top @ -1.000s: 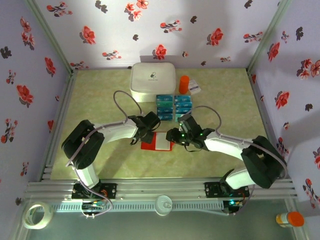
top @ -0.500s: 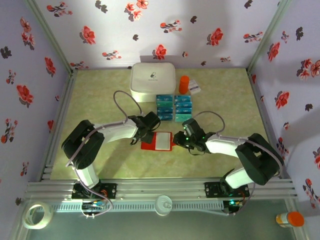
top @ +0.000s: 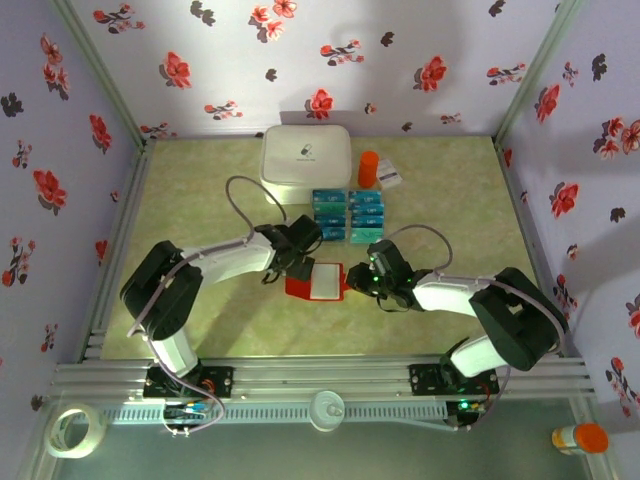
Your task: Put the credit cards into the card holder
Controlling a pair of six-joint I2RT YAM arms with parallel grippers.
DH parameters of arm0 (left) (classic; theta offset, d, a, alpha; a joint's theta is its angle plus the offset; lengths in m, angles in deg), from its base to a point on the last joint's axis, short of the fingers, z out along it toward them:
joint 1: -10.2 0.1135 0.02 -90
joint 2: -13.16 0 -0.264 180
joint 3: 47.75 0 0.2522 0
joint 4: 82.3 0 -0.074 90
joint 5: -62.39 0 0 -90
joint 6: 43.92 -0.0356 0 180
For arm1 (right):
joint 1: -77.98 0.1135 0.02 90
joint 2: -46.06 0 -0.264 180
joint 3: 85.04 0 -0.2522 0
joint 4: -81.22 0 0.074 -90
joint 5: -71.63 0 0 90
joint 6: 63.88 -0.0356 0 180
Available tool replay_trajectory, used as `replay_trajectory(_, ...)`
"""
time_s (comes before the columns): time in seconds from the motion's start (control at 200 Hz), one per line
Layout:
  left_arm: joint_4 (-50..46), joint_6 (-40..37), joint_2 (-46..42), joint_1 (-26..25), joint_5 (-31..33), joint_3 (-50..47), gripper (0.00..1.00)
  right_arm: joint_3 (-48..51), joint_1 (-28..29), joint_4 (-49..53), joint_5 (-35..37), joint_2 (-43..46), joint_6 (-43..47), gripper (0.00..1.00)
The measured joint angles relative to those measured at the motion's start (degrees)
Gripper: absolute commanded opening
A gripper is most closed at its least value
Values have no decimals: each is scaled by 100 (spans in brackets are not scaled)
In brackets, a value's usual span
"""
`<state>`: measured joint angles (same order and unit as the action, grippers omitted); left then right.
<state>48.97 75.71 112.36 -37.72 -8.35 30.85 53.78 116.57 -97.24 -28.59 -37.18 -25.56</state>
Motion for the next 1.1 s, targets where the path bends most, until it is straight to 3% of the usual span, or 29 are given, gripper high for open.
replay_trajectory(0.205,48,92,-190,-20,-686,719,100,42,0,-57,4,20,-90,23)
replay_trajectory(0.415,503,680,-398,-129,-1620,776,100,85,0,-90,2,46,-142,23)
replay_trajectory(0.76,2168,2103,-1167,-260,-2363,-1163,100,129,0,-129,4,76,-146,23)
replay_trajectory(1.1,2892,2295,-1193,-55,-2393,-2090,100,129,0,-315,4,-33,-146,22)
